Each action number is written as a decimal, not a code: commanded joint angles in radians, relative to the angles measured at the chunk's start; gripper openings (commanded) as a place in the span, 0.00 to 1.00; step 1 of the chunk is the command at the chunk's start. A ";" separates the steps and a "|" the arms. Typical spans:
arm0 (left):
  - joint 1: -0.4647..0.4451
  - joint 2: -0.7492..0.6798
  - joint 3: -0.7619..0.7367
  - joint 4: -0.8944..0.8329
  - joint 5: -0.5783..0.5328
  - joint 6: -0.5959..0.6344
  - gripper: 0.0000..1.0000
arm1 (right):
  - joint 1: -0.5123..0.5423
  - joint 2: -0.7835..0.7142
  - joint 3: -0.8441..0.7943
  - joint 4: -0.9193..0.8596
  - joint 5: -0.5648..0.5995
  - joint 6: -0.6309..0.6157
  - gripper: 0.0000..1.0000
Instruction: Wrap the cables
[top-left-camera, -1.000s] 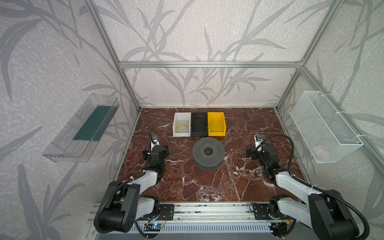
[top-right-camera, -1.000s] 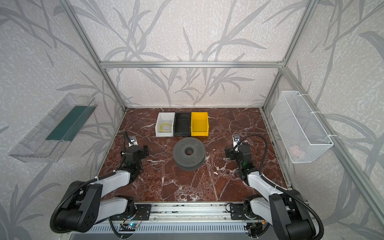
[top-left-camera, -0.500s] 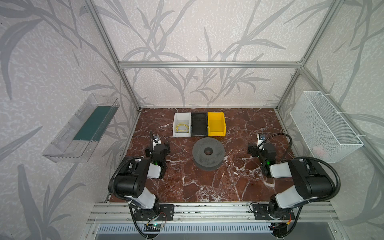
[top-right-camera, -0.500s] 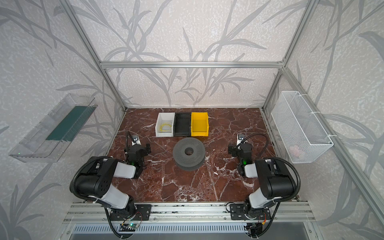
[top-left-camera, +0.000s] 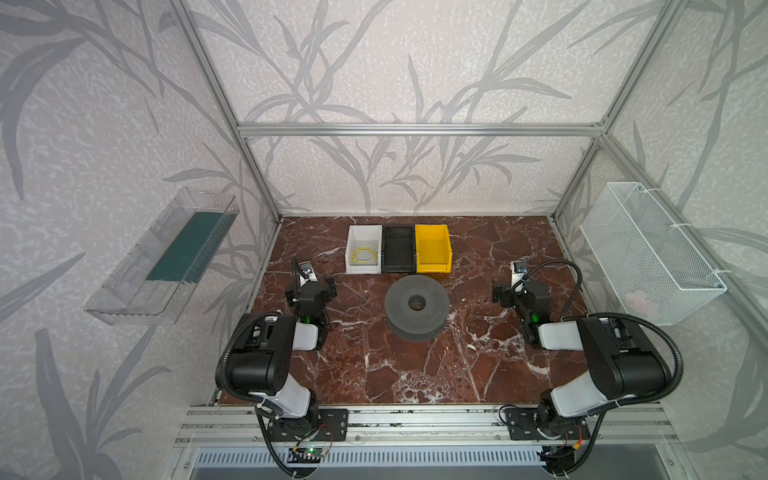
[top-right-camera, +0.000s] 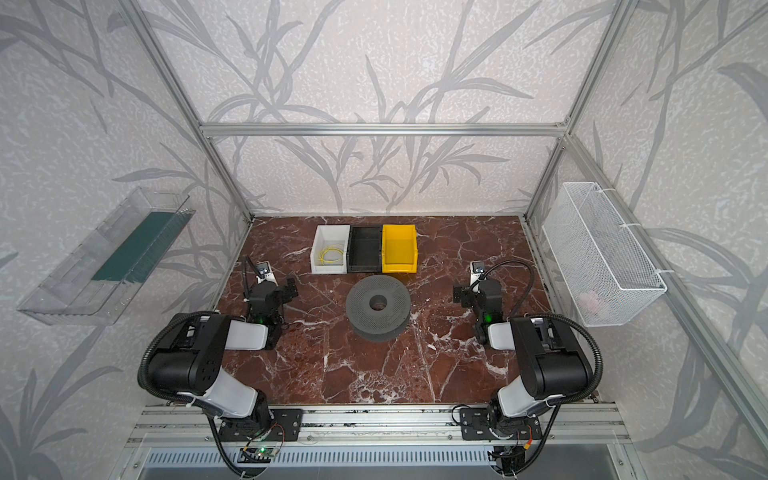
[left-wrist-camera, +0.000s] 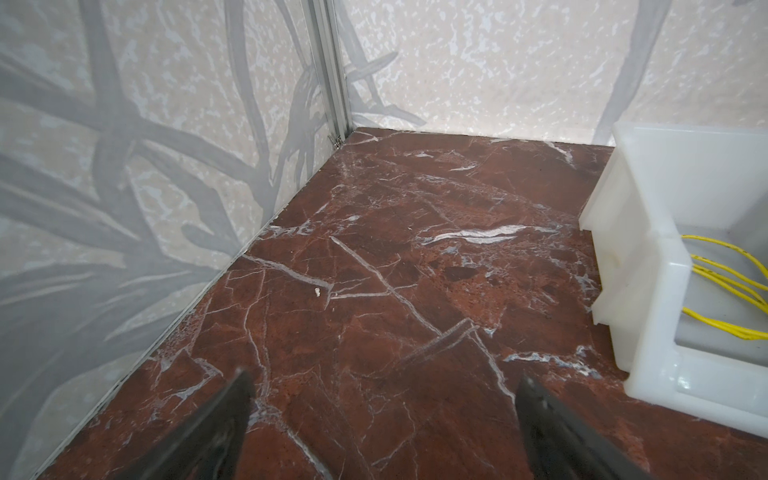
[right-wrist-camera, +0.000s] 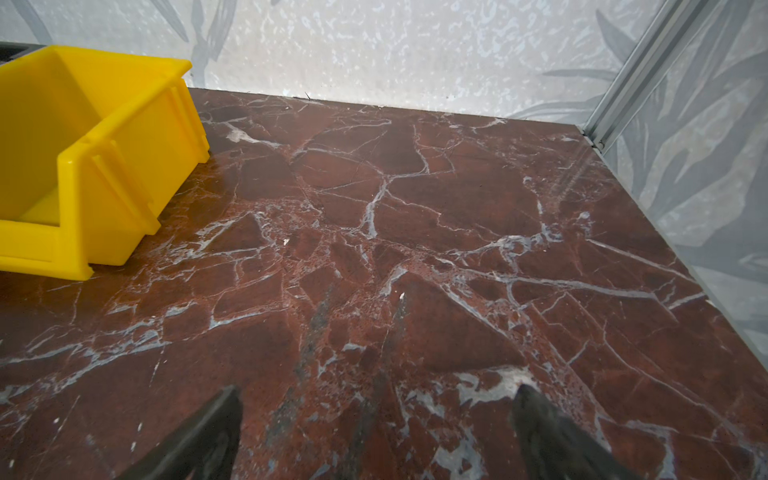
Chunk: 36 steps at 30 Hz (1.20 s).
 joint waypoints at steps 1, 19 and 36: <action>-0.001 -0.006 -0.001 0.018 0.014 0.004 0.99 | 0.004 -0.016 0.019 -0.011 -0.007 -0.012 0.99; 0.003 -0.004 0.007 0.006 0.026 0.002 0.99 | 0.004 -0.017 0.020 -0.014 -0.008 -0.013 0.99; 0.004 -0.006 0.002 0.015 0.022 0.004 0.99 | 0.004 -0.016 0.023 -0.020 -0.002 -0.007 0.99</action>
